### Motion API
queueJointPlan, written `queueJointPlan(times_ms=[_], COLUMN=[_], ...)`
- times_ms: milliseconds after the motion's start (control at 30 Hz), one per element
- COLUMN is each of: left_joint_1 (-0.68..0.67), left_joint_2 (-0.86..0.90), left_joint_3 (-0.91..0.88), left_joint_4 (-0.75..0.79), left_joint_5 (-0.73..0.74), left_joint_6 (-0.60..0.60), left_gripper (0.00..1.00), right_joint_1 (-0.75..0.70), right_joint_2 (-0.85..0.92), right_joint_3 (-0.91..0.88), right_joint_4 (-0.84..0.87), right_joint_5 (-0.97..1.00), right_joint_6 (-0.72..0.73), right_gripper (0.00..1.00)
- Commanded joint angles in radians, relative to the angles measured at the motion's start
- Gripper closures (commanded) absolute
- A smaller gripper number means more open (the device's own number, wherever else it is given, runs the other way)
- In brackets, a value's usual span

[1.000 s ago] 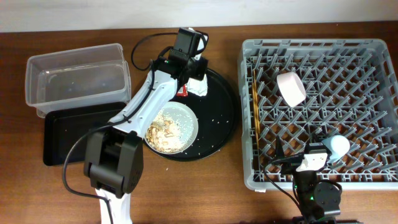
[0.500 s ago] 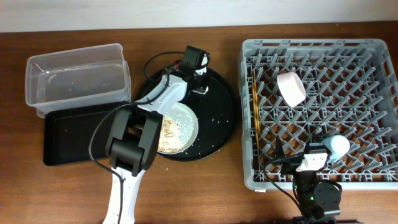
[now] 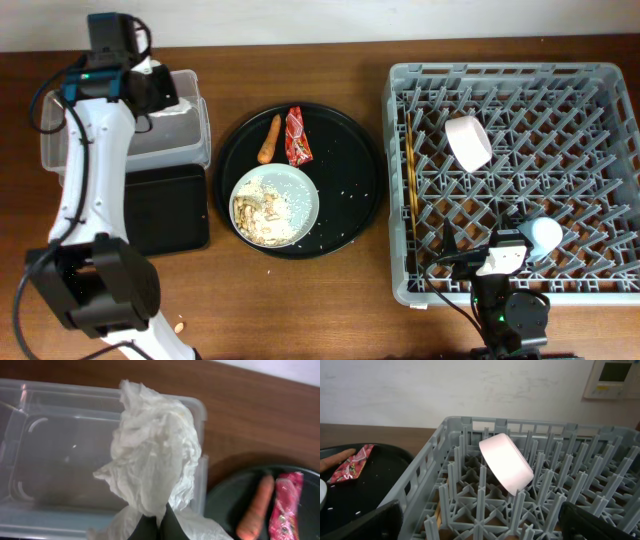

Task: Sort waste into correct bins and load items into the dishwasher rack
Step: 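Drop the tissue into the clear plastic bin with the left gripper, then grasp the red wrapper and drop it into the clear bin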

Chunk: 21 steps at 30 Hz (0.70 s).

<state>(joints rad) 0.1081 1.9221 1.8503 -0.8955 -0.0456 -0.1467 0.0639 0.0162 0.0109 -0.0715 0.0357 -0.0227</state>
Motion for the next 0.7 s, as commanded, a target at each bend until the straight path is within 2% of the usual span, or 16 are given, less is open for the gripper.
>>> queueJointPlan(times_ms=[0, 33, 67, 200, 233, 333, 400, 500, 600, 667], left_joint_1=[0.027, 0.026, 0.026, -0.055, -0.1, -0.285, -0.393, -0.485, -0.494, -0.494], left_joint_2=[0.109, 0.124, 0.118, 0.07, 0.073, 0.112, 0.196, 0.342, 0.434, 0.442], left_joint_3=[-0.02, -0.02, -0.014, 0.003, 0.0, -0.035, -0.038, -0.038, -0.038, -0.038], left_joint_4=[0.004, 0.022, 0.047, 0.021, 0.016, 0.036, 0.086, 0.167, 0.185, 0.185], left_joint_5=[-0.003, -0.004, 0.0, 0.183, 0.182, 0.169, 0.081, 0.071, 0.016, 0.011], left_joint_6=[-0.016, -0.013, -0.013, -0.013, -0.003, 0.125, 0.124, 0.034, -0.066, -0.07], left_gripper=[0.79, 0.58, 0.5, 0.5, 0.5, 0.49, 0.45, 0.46, 0.51, 0.54], right_joint_1=[-0.007, -0.007, -0.007, -0.007, -0.007, -0.007, -0.007, -0.007, -0.007, -0.007], right_joint_2=[-0.007, -0.007, -0.007, -0.007, -0.007, -0.007, -0.007, -0.007, -0.007, -0.007], right_joint_3=[-0.005, -0.005, -0.005, -0.005, -0.005, -0.005, -0.005, -0.005, -0.005, -0.005], right_joint_4=[-0.007, -0.008, -0.008, -0.007, -0.007, -0.008, -0.007, -0.008, -0.007, -0.008], right_joint_5=[0.001, 0.001, 0.001, 0.001, 0.001, 0.001, 0.001, 0.001, 0.001, 0.001], right_joint_6=[0.004, 0.004, 0.004, 0.004, 0.004, 0.004, 0.004, 0.004, 0.004, 0.004], right_gripper=[0.02, 0.02, 0.02, 0.02, 0.02, 0.02, 0.02, 0.02, 0.02, 0.02])
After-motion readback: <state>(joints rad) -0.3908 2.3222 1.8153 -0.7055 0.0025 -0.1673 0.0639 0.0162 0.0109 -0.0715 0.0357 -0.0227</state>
